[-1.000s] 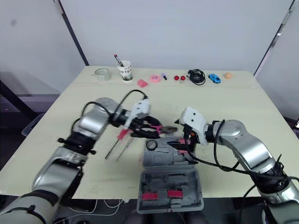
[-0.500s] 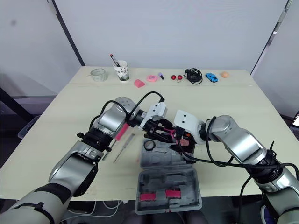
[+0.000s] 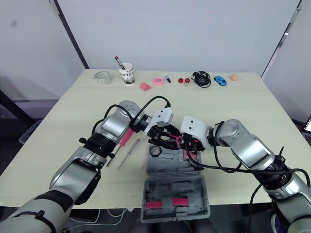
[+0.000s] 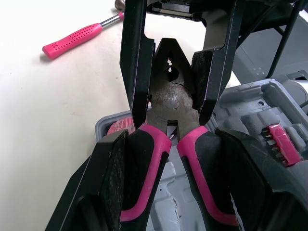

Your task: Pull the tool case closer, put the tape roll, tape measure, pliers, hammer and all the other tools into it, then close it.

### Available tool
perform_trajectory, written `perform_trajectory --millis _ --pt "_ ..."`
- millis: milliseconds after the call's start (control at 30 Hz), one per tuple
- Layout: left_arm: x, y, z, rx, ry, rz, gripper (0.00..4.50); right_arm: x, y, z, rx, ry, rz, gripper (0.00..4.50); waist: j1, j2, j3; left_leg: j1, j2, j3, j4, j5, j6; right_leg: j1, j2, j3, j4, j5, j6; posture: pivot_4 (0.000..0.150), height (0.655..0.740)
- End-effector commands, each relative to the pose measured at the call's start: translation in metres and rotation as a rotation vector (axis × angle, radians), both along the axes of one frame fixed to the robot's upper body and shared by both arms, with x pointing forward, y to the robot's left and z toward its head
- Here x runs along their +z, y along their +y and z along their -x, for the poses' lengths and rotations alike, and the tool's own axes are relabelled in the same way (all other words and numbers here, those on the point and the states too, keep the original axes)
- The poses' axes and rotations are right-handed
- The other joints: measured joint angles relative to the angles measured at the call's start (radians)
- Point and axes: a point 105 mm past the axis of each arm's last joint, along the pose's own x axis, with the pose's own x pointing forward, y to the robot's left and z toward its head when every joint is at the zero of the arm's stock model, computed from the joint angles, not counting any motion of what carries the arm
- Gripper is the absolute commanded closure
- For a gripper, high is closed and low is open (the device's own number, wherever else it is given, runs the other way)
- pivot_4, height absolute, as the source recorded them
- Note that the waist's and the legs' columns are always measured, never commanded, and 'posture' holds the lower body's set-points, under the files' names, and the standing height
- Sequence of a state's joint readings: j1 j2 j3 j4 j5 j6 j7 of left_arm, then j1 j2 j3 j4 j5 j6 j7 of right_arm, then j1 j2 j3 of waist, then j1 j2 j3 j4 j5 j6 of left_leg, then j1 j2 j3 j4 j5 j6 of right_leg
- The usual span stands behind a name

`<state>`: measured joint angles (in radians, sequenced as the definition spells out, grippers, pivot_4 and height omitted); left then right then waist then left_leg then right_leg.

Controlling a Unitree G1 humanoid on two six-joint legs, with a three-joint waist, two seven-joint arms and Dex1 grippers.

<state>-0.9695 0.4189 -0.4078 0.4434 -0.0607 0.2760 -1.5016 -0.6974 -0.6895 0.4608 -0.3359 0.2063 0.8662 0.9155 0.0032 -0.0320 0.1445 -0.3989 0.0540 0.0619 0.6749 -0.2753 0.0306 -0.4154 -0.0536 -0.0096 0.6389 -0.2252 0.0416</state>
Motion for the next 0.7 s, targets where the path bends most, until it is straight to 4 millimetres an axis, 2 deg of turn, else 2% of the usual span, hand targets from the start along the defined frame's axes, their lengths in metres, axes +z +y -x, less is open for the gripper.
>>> perform_trajectory --millis 33,167,233,267,333,533,633,700 --pt "0.01 -0.003 0.001 -0.011 -0.033 0.028 2.1 0.008 0.006 0.001 0.027 -0.044 -0.012 3.44 0.001 0.0 0.0 0.0 0.0 0.0 0.0 0.0 0.0 0.0 0.0 0.0 0.0 0.0 0.0 0.15 0.74" --pt "0.009 0.002 0.002 0.0 -0.025 0.053 2.1 0.006 0.005 0.002 0.023 -0.042 -0.013 3.44 0.001 0.0 0.0 0.0 0.0 0.0 0.0 0.0 0.0 0.0 0.0 0.0 0.0 0.0 0.0 0.15 0.74" --pt "0.01 0.006 0.001 0.023 -0.037 0.081 1.08 0.005 0.003 0.003 0.025 -0.039 -0.012 3.44 0.001 0.0 0.0 0.0 0.0 0.0 0.0 0.0 0.0 0.0 0.0 0.0 0.0 0.0 0.0 0.15 0.74" --pt "0.012 0.01 0.001 0.027 -0.043 0.099 0.87 0.005 0.002 0.004 0.026 -0.036 -0.014 3.44 0.001 0.0 0.0 0.0 0.0 0.0 0.0 0.0 0.0 0.0 0.0 0.0 0.0 0.0 0.0 0.15 0.74" --pt "0.014 0.019 0.003 0.045 -0.034 0.133 0.07 0.005 0.0 0.006 0.031 -0.034 -0.015 3.44 0.0 0.0 0.0 0.0 0.0 0.0 0.0 0.0 0.0 0.0 0.0 0.0 0.0 0.0 0.0 0.15 0.74" --pt "0.015 0.05 0.009 0.118 0.0 0.193 0.07 0.004 -0.001 0.008 0.041 -0.034 -0.013 3.44 -0.007 0.0 0.0 0.0 0.0 0.0 0.0 0.0 0.0 0.0 0.0 0.0 0.001 0.0 0.0 0.15 0.74" --pt "0.022 0.094 0.028 0.133 -0.039 0.253 0.07 -0.003 0.003 0.015 0.088 -0.033 0.012 3.44 -0.005 0.0 0.0 0.001 0.0 0.0 0.0 0.0 0.0 0.0 0.0 0.0 0.001 0.0 0.0 0.15 0.74" --pt "0.022 0.117 0.041 0.138 -0.075 0.254 0.07 -0.01 0.006 0.018 0.122 -0.038 0.05 3.44 -0.024 0.001 0.0 0.001 0.001 0.0 0.0 0.0 0.0 0.0 0.0 0.001 0.001 0.0 0.0 0.15 0.74"
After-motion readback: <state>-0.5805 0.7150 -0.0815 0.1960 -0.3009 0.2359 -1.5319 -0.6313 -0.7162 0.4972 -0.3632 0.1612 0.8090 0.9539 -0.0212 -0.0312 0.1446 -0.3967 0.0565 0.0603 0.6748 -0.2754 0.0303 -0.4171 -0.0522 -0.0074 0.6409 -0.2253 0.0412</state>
